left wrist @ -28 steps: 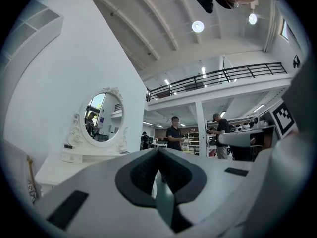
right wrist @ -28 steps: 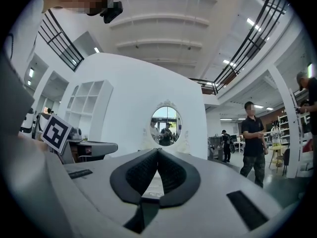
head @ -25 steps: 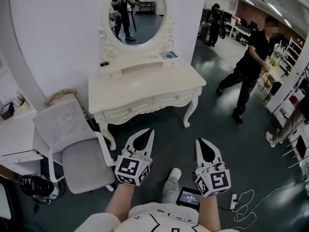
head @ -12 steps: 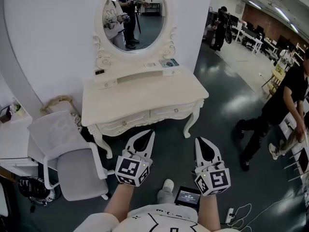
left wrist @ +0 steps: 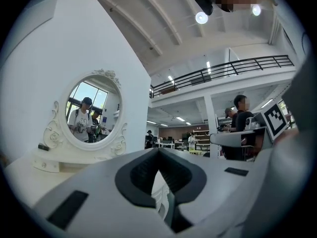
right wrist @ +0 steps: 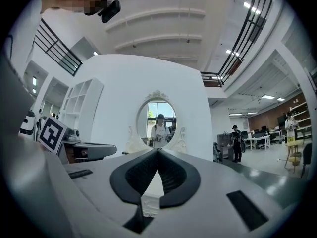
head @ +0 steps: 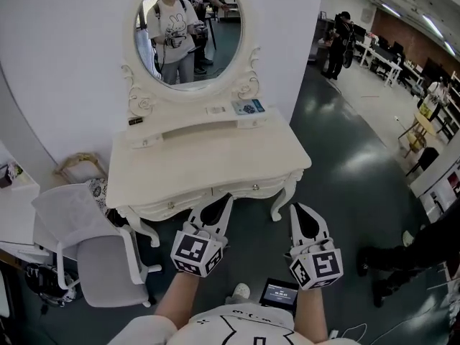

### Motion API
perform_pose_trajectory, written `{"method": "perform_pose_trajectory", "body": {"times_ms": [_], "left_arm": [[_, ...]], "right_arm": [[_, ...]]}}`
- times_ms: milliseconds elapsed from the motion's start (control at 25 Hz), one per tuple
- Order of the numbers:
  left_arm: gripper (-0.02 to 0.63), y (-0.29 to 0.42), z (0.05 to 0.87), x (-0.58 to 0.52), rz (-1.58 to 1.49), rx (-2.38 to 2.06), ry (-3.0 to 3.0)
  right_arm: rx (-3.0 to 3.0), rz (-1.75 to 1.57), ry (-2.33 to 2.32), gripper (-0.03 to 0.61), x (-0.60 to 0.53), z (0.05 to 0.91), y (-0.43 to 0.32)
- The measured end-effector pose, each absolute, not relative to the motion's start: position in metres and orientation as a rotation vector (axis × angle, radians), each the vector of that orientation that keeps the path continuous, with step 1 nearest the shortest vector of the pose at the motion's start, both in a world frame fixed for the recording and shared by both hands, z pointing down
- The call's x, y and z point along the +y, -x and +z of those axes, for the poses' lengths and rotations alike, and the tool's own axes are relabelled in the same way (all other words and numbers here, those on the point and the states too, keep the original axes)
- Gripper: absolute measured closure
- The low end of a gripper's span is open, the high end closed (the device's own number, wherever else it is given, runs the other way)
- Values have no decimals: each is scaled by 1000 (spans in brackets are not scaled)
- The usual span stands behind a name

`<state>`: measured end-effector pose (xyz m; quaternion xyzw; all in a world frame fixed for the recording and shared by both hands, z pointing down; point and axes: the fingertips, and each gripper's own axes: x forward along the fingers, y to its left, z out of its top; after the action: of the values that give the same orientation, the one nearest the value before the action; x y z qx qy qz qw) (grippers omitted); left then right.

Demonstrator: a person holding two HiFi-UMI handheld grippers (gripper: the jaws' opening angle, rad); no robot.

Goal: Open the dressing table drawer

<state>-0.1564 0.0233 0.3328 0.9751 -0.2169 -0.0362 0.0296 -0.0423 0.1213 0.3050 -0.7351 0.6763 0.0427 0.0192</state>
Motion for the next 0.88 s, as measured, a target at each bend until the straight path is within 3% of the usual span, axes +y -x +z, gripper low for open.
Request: {"method": "perform_pose_trajectory", "body": {"times_ms": [360, 880], "left_arm": [[601, 85, 338, -13, -72, -735, -2990], [601, 37, 353, -45, 6, -765, -2996]], "right_arm": [[2124, 92, 2255, 561, 84, 310, -34], [2081, 16, 2262, 561, 60, 332, -87]]}}
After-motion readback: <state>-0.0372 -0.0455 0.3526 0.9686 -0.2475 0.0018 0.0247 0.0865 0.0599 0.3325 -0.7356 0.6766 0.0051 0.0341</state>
